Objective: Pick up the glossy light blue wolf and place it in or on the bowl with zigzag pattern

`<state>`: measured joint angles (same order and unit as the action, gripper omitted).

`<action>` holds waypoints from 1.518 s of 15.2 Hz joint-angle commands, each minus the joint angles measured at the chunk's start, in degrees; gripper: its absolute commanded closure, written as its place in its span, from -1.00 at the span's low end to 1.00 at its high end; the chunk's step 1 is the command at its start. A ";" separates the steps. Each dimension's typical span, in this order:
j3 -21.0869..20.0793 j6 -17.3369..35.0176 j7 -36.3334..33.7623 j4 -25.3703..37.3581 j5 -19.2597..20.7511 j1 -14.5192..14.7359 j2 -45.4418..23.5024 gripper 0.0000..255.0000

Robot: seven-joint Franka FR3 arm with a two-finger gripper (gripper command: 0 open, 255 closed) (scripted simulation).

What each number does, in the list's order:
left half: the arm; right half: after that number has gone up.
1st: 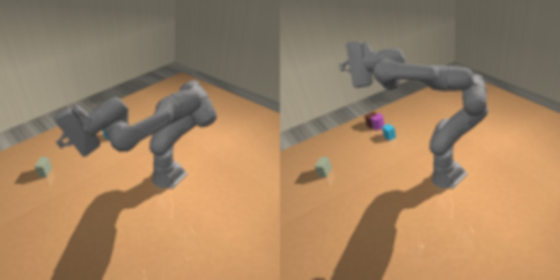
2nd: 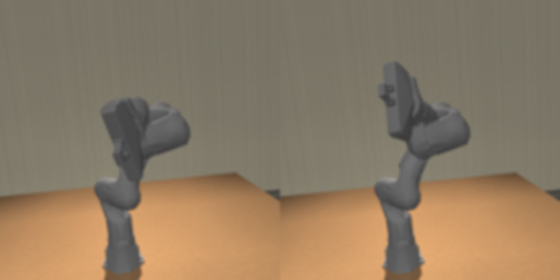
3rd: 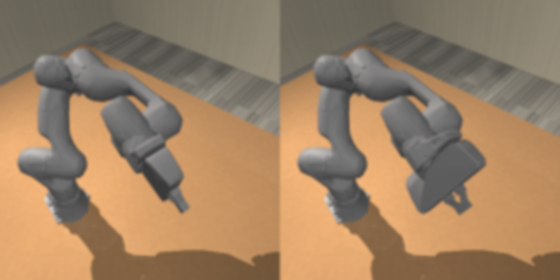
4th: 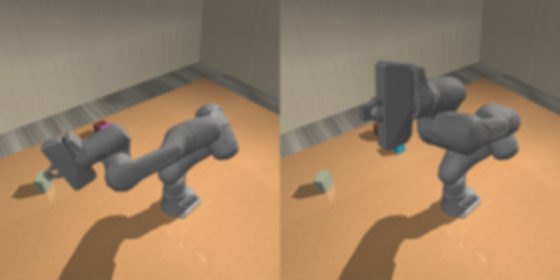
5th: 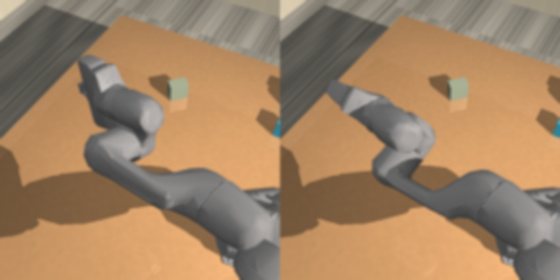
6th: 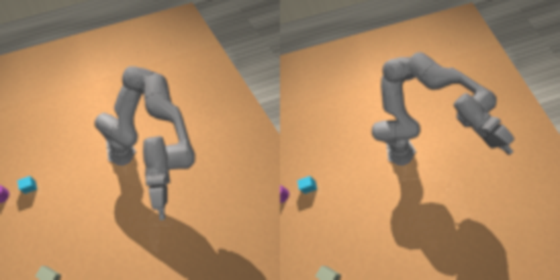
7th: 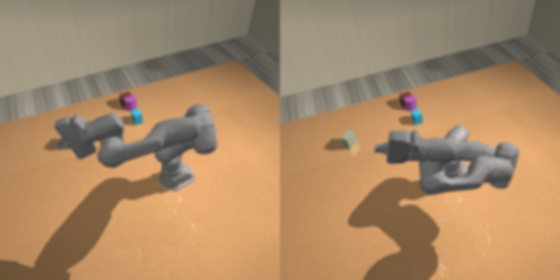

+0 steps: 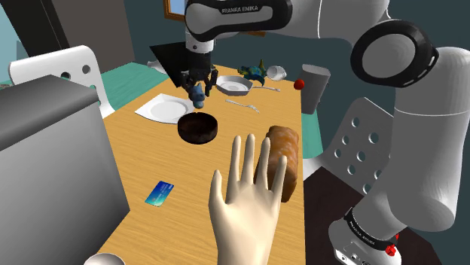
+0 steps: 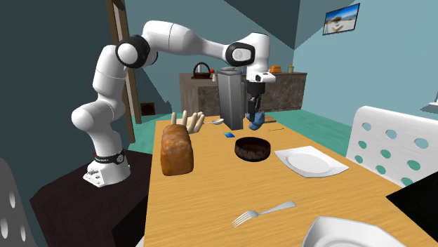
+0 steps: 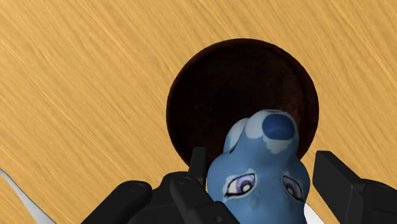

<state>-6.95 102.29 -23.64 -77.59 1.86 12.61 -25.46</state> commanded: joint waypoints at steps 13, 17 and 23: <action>0.12 9.33 -0.24 -7.72 0.24 0.00 -1.60 1.00; 0.12 9.33 -0.24 -7.70 0.24 0.00 -1.60 1.00; 0.12 9.33 -0.24 -7.70 0.24 0.00 -1.61 -1.00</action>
<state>-6.83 111.61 -23.88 -85.29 2.10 12.61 -27.07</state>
